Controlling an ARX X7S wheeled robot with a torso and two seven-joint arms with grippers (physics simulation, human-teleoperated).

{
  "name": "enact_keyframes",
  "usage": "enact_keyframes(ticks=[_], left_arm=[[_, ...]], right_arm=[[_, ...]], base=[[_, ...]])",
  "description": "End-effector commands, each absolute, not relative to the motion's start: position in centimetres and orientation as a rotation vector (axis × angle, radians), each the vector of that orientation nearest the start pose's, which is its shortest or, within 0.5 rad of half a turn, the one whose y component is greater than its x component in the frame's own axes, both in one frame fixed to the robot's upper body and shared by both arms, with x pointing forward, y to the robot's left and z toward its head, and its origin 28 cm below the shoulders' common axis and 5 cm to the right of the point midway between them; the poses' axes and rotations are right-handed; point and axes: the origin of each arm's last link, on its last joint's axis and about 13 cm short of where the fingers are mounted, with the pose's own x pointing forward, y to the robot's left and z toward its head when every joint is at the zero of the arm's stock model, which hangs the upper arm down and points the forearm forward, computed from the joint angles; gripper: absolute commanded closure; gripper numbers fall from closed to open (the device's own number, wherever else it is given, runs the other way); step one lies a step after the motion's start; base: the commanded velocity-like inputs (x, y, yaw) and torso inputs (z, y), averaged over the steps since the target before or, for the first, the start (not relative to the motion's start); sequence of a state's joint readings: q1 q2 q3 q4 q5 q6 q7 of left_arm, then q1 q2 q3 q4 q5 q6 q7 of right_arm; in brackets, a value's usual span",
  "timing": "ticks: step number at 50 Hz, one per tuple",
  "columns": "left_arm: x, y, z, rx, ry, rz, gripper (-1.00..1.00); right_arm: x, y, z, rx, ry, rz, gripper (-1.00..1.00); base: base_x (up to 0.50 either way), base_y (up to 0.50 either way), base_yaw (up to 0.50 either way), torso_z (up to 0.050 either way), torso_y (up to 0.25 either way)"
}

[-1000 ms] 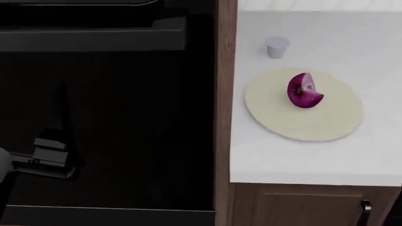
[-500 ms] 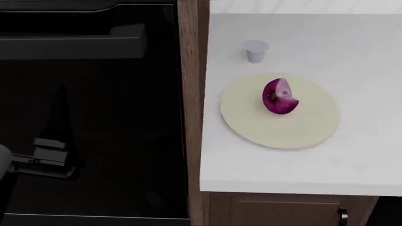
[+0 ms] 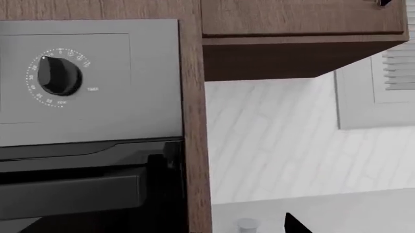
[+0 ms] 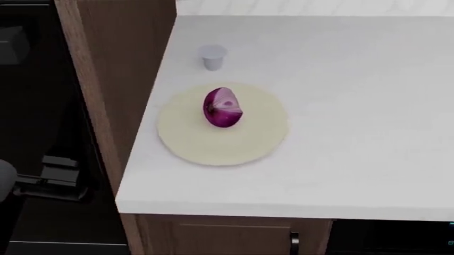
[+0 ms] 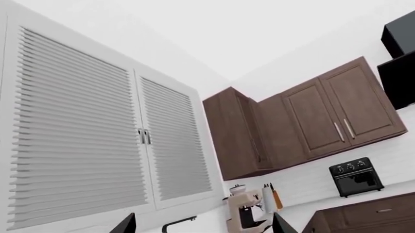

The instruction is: Pick the onion from the counter and place it in the microwave.

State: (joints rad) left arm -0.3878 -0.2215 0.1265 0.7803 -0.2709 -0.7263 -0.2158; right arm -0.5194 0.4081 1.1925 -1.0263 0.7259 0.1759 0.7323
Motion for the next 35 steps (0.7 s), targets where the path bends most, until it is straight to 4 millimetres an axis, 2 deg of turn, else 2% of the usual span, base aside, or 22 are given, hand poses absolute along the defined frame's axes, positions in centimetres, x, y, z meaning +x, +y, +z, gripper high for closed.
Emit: enact_keyframes(ticks=[1, 22, 31, 35], left_arm=[[22.91, 20.35, 19.88, 0.006, -0.393, -0.08, -1.0], [23.01, 20.36, 19.99, -0.004, -0.393, -0.073, -1.0], [23.09, 20.47, 19.77, -0.002, -0.387, -0.067, -1.0], [23.11, 20.5, 19.71, -0.003, -0.385, -0.064, -1.0]], right_arm=[[5.12, -24.26, 22.53, -0.159, -0.77, -1.053, -1.0], [5.28, -24.24, 22.57, -0.177, -0.765, -1.044, -1.0], [5.53, -24.09, 22.52, -0.177, -0.75, -1.037, -1.0], [5.58, -24.07, 22.61, -0.184, -0.742, -1.039, -1.0]], base=[[0.0, -0.5, 0.0, 0.0, 0.0], [0.0, -0.5, 0.0, 0.0, 0.0], [0.02, -0.01, 0.0, 0.0, 0.0], [0.5, 0.0, 0.0, 0.0, 0.0]])
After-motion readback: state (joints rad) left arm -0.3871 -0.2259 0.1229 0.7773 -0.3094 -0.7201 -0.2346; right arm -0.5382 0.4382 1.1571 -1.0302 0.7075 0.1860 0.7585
